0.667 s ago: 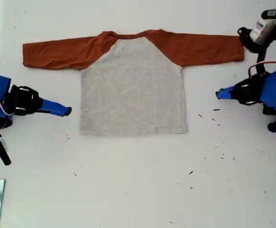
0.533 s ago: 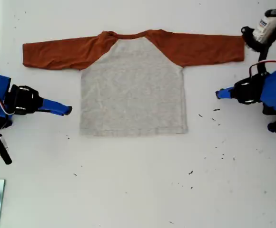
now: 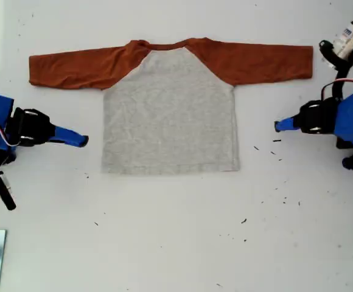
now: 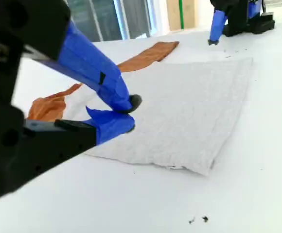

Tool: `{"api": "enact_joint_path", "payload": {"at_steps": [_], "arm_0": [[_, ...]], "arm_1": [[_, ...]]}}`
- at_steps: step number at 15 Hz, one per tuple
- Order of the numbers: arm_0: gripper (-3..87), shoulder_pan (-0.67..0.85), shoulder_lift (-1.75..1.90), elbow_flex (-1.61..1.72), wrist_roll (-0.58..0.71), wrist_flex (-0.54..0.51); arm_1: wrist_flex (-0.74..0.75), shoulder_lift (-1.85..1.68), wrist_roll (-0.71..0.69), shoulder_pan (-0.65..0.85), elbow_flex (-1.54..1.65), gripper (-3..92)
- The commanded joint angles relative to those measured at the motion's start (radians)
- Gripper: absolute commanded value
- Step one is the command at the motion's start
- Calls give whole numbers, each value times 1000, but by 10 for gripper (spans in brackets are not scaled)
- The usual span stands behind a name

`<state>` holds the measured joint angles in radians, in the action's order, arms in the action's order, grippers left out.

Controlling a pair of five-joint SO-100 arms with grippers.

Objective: Fold t shirt

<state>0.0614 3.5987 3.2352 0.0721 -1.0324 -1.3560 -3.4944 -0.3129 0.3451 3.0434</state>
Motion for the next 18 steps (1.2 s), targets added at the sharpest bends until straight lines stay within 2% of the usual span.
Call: {"api": "enact_joint_path", "payload": {"at_steps": [1,2,3,5,7,8,9,10,11,12,15,18], "arm_0": [[32,-67,8,6,8,-2],[13,-37,8,6,8,-2],[2,-35,8,6,9,-2],[-1,-67,8,6,9,-2],[-1,-63,8,6,11,-2],[-1,-60,8,6,12,-2],[-1,-63,8,8,15,-2],[-1,-63,8,8,20,-2],[6,-66,8,8,23,-2],[3,-66,8,8,23,0],[-1,-66,8,8,29,0],[-1,-64,8,8,29,0]], "arm_1": [[-20,-11,34,15,-66,33],[-34,49,3,55,-160,33],[-37,230,-87,115,-321,33],[-153,686,-328,291,-741,35],[-207,831,-600,555,-988,36],[-215,871,-710,652,-1062,82],[-233,934,-784,744,-1131,206],[-242,1017,-856,802,-1178,272],[-210,1086,-902,850,-1187,303],[-141,1131,-934,923,-1152,295],[173,1279,-1088,1072,-951,296],[428,1384,-1134,1080,-775,279]]}}
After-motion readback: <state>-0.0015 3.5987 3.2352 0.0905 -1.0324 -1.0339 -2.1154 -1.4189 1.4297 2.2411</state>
